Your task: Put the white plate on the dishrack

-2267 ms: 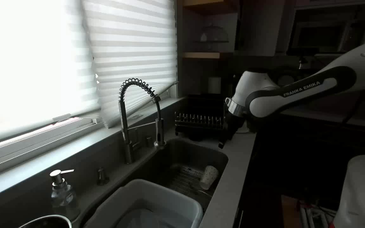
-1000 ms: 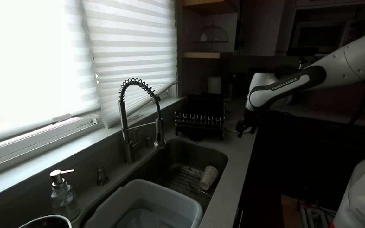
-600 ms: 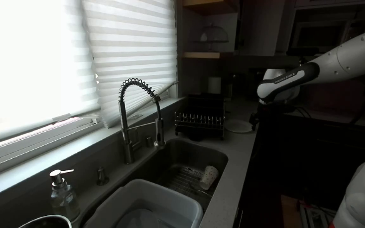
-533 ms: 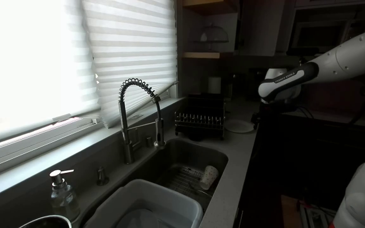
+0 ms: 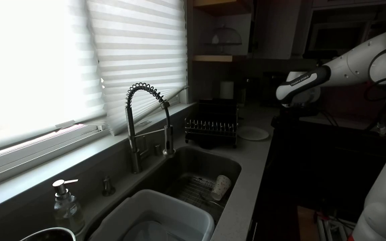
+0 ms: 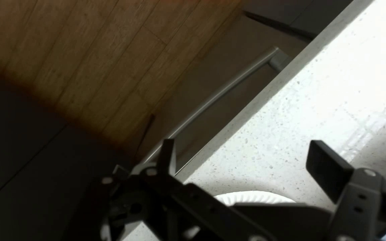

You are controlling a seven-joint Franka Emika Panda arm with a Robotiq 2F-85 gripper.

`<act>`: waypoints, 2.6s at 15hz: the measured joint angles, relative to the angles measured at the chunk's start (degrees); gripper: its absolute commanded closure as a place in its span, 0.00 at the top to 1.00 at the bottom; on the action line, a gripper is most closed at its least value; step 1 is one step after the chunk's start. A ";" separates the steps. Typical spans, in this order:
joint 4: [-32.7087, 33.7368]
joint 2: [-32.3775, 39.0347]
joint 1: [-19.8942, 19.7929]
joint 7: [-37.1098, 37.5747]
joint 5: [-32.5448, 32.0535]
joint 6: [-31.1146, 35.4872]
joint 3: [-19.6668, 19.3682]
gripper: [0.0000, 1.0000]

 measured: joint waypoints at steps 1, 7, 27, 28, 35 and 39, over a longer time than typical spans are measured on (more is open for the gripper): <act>0.00 0.06 0.00 0.00 0.02 0.01 0.00 1.00; 1.85 2.17 -0.47 0.33 0.08 0.02 -0.76 1.00; 33.97 32.16 -26.90 -16.38 31.04 -17.03 13.49 1.00; 35.09 32.99 -27.53 -15.44 31.05 -17.21 14.39 1.00; 42.02 38.57 -31.18 -8.81 31.91 -19.18 19.12 1.00; 45.08 41.27 -33.19 -6.26 33.54 -19.78 21.23 0.77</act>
